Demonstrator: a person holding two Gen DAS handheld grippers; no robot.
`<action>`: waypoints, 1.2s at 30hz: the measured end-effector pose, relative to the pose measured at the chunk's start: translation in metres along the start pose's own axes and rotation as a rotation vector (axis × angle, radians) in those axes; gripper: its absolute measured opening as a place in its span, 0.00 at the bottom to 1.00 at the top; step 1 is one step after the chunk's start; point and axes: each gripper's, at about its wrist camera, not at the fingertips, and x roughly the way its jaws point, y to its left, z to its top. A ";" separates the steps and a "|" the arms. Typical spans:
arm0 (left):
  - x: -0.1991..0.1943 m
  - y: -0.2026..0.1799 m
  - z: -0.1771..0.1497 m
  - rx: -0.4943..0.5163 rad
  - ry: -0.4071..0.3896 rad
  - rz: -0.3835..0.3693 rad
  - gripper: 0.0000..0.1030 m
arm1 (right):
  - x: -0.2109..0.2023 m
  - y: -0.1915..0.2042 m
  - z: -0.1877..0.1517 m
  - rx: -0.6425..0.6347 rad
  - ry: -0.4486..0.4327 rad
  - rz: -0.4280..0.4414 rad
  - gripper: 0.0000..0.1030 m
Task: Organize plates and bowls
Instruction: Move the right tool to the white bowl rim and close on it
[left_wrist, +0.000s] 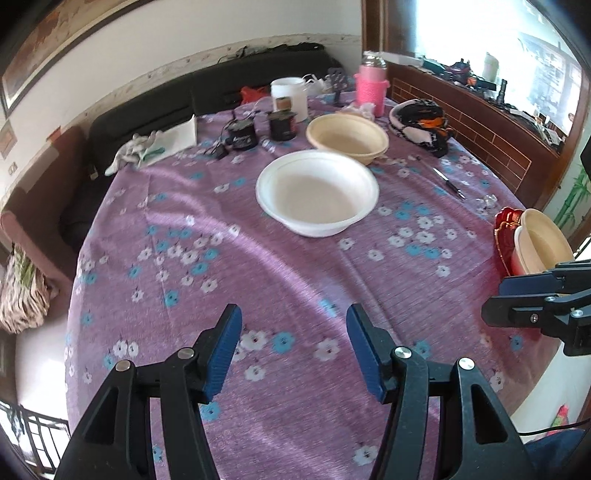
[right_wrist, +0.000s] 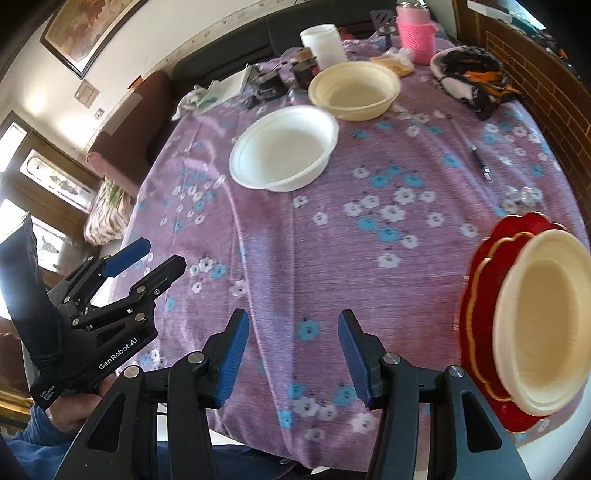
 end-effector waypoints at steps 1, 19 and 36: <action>0.002 0.004 -0.001 -0.010 0.008 -0.002 0.57 | 0.004 0.001 0.002 0.003 0.006 0.006 0.53; 0.094 0.069 0.105 -0.143 0.119 -0.106 0.57 | 0.036 -0.030 0.121 0.080 -0.036 -0.032 0.53; 0.171 0.067 0.129 -0.164 0.237 -0.140 0.11 | 0.120 -0.059 0.177 0.162 0.067 -0.004 0.28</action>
